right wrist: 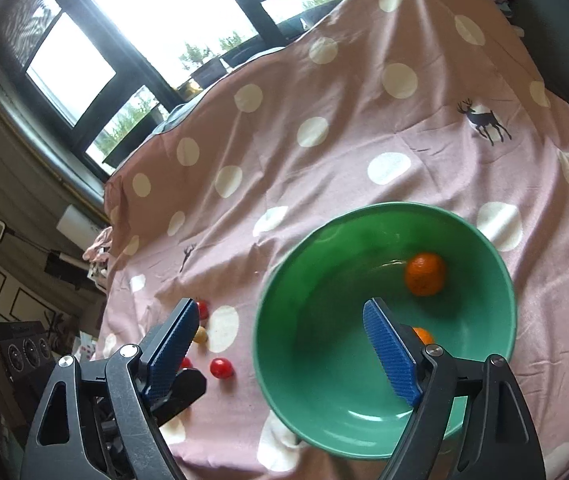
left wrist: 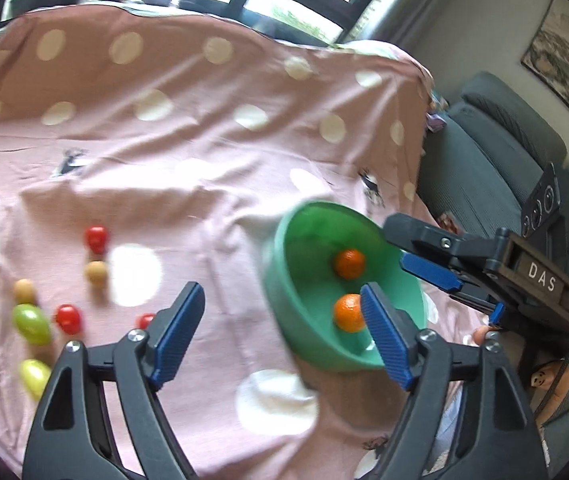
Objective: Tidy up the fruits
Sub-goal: 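Move both grippers back over the red cherry tomatoes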
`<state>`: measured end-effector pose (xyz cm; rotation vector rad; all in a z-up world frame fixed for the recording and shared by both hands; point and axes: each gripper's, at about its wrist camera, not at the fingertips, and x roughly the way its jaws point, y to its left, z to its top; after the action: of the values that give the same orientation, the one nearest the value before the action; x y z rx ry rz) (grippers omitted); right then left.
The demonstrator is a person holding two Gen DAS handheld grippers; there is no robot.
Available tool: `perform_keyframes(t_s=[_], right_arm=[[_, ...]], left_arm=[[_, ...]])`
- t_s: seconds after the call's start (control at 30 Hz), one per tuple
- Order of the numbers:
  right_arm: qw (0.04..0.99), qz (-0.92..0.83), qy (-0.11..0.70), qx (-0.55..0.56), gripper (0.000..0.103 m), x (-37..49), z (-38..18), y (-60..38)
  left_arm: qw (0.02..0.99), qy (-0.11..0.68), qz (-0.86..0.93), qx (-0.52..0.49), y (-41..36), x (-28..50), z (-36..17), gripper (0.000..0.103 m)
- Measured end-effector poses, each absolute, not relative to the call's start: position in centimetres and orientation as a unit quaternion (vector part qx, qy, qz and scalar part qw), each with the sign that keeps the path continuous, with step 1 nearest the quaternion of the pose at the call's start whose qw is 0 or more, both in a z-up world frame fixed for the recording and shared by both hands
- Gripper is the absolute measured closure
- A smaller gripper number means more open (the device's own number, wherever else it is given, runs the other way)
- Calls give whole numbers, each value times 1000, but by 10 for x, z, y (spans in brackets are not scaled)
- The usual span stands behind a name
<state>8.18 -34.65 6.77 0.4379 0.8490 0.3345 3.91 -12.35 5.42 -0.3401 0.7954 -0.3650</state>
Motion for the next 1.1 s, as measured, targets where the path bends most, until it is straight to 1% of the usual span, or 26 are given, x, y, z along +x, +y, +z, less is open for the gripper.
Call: perform_keyframes(t_s=[0.1, 0.3, 0.53, 0.63, 0.73, 0.87, 1.1], right_arm=[[878, 170, 405, 187, 18, 80, 71, -325], [878, 196, 415, 133, 18, 76, 69, -275], [879, 224, 409, 102, 18, 69, 58, -227], [876, 235, 410, 92, 18, 68, 51, -214], [864, 251, 429, 83, 18, 70, 42, -204], [868, 229, 436, 61, 18, 71, 33, -196], [862, 225, 450, 56, 18, 73, 22, -193]], left_arm=[[900, 375, -139, -175, -92, 27, 56, 18], [909, 370, -89, -170, -47, 9, 49, 18], [911, 375, -59, -158, -18, -8, 22, 18], [909, 383, -39, -160, -9, -5, 13, 18], [906, 385, -35, -169, -3, -4, 8, 18], [903, 395, -30, -169, -1, -2, 2, 18], [898, 410, -21, -158, -7, 1, -9, 18]])
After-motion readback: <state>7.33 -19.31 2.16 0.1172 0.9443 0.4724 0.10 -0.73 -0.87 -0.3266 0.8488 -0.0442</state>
